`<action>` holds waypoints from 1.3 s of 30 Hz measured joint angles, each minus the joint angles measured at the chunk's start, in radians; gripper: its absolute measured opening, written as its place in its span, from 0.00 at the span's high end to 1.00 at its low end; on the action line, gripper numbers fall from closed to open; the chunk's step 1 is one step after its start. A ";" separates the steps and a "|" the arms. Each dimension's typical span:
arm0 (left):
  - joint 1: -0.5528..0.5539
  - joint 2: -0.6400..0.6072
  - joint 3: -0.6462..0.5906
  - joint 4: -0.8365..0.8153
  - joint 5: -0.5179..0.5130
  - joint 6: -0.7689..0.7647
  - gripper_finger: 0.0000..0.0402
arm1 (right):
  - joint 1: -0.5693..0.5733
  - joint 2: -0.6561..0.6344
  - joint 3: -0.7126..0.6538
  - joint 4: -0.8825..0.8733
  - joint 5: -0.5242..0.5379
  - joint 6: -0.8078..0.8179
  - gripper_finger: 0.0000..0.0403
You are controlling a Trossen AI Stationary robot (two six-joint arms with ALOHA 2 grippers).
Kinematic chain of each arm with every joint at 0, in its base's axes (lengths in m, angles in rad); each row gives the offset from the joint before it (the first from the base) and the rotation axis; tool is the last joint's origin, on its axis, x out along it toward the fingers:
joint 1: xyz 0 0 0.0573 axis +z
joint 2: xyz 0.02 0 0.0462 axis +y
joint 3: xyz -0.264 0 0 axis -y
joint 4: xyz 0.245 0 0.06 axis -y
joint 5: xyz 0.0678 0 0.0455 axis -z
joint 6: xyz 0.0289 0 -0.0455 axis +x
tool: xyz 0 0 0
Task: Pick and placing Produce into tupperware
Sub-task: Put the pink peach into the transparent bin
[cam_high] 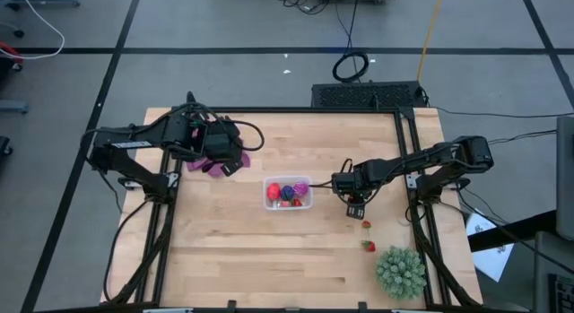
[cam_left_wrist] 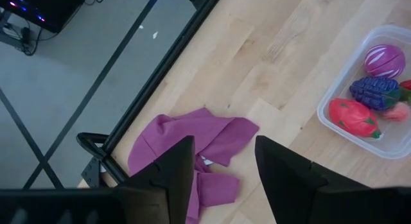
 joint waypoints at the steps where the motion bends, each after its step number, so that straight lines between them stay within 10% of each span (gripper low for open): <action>1: 0.000 0.000 0.000 0.000 0.000 0.000 0.57 | 0.000 0.000 0.000 0.000 0.000 0.000 0.65; 23: 0.151 0.000 0.000 0.000 -0.012 0.252 0.57 | 0.000 0.001 0.225 -0.028 -0.002 -0.102 0.69; 39: 0.379 0.000 0.000 0.000 -0.010 0.360 0.57 | -0.022 0.060 0.360 0.287 -0.184 -0.237 0.69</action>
